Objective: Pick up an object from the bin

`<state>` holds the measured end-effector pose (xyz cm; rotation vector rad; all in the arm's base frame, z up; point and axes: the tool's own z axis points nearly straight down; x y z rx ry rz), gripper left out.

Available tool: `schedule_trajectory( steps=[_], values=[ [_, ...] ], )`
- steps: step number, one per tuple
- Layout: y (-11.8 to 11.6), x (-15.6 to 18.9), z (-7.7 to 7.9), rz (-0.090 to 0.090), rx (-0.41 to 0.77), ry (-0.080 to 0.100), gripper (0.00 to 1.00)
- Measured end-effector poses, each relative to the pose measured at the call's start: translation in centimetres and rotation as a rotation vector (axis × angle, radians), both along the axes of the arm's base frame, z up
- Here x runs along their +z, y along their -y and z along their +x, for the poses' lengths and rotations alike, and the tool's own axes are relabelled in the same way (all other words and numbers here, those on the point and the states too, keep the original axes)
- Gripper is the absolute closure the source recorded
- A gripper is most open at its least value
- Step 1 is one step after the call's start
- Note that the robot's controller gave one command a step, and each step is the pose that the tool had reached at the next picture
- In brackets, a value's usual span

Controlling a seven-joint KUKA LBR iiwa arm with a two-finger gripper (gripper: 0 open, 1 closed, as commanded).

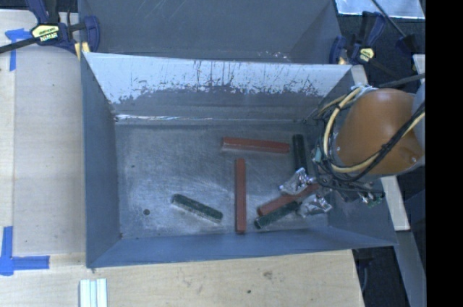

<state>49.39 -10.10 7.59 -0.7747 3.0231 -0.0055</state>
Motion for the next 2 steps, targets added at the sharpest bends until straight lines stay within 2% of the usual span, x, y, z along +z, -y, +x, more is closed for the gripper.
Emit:
schedule_trajectory(
  steps=[1, 2],
  values=[
    [1.39, 15.02, 1.94, -0.002, -0.017, -0.016, 1.00],
    [1.38, 14.96, 1.90, -0.001, -0.017, -0.018, 1.00]
  ],
)
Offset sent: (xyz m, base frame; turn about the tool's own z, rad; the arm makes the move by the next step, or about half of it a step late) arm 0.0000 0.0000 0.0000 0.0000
